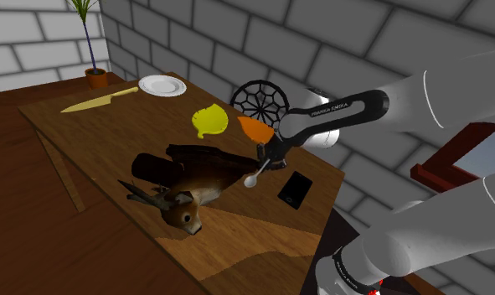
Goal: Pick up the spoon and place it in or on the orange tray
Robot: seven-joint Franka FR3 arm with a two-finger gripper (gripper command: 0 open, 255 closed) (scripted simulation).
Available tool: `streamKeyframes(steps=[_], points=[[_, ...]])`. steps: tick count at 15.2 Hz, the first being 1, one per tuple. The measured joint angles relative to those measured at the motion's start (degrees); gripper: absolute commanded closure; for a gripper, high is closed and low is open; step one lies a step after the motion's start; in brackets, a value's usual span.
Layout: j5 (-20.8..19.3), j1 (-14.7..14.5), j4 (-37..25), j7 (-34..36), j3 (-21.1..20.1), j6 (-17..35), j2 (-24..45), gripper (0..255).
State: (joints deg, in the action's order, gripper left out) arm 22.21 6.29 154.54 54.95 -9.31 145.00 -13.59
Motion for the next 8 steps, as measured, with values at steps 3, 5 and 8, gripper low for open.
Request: streamKeyframes(steps=[3,5,8], points=[[-0.89,0.32,-0.54,0.97,0.03,-2.93,-2.31,255],[-1.44,0.54,-1.04,1.47,0.12,-4.92,-3.8,255],[-2.19,0.84,-2.13,2.2,0.22,-7.68,-5.45,255]])
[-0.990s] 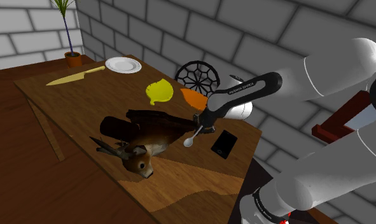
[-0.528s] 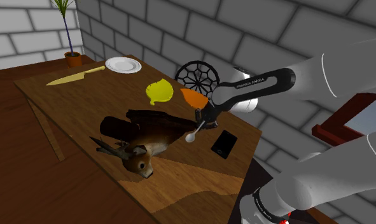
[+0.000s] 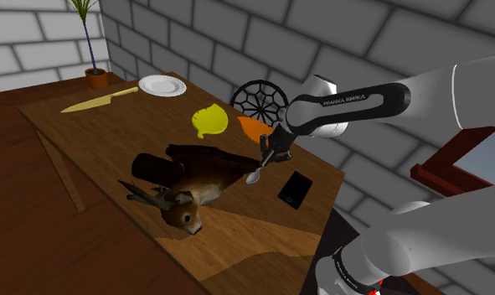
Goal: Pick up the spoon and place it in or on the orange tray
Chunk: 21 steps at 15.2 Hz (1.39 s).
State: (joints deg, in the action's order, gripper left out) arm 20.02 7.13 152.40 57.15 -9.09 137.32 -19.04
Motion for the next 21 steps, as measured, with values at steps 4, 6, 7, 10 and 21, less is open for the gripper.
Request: streamKeyframes(steps=[4,6,7,10,21], points=[[-1.11,0.9,-2.93,-0.33,0.76,-2.11,0.99,255],[-2.09,2.11,-6.18,-1.89,2.06,-2.86,3.84,255],[-2.57,2.62,-8.29,-2.5,2.58,-3.21,5.75,255],[-3.7,4.19,-13.9,-4.71,4.36,-4.42,10.63,255],[-5.64,8.67,-39.08,-10.94,8.7,-11.34,30.26,255]])
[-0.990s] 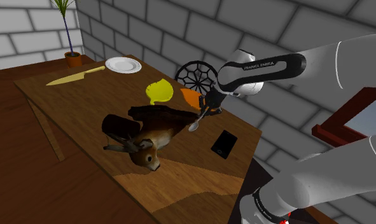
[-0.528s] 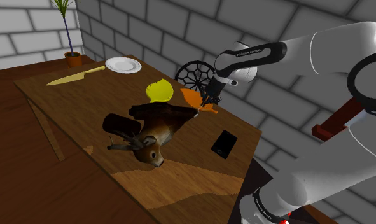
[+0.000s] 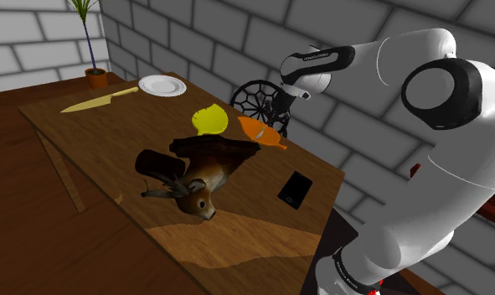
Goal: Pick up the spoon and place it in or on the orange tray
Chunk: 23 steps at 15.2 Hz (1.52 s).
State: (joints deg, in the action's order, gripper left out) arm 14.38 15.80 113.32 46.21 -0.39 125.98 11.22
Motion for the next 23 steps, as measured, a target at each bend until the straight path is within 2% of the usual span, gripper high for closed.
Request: streamKeyframes(steps=[5,19,23], points=[[-0.38,1.7,-12.74,-1.47,0.98,-4.71,8.45,255],[0.97,1.99,-10.39,-3.89,0.58,3.38,14.36,255],[1.07,2.05,-10.48,-4.09,0.56,3.92,14.82,255]])
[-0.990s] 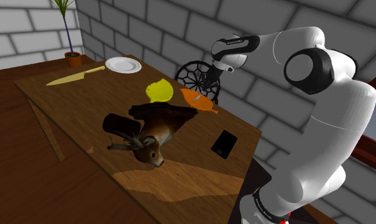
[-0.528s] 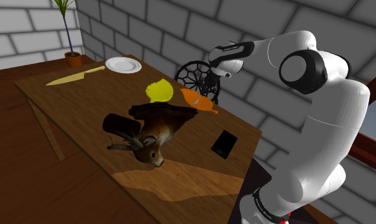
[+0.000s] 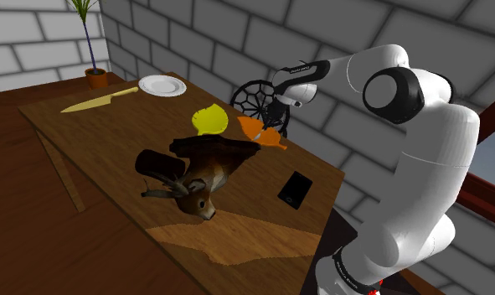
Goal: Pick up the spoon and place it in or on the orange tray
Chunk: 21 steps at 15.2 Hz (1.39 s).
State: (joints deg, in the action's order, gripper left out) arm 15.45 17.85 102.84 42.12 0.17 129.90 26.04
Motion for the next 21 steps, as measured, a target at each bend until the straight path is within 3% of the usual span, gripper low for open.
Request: streamKeyframes(steps=[3,4,10,15,21], points=[[0.0,0.01,-0.08,-0.02,0.01,-0.02,0.06,255],[-0.01,0.01,-0.17,-0.01,0.01,-0.06,0.12,0],[-0.01,-0.03,-0.04,0.0,-0.02,-0.09,0.22,0],[-0.71,0.67,-1.77,0.24,0.57,-5.14,-3.04,0],[-0.83,0.59,-1.7,0.5,0.59,-5.73,-3.67,0]])
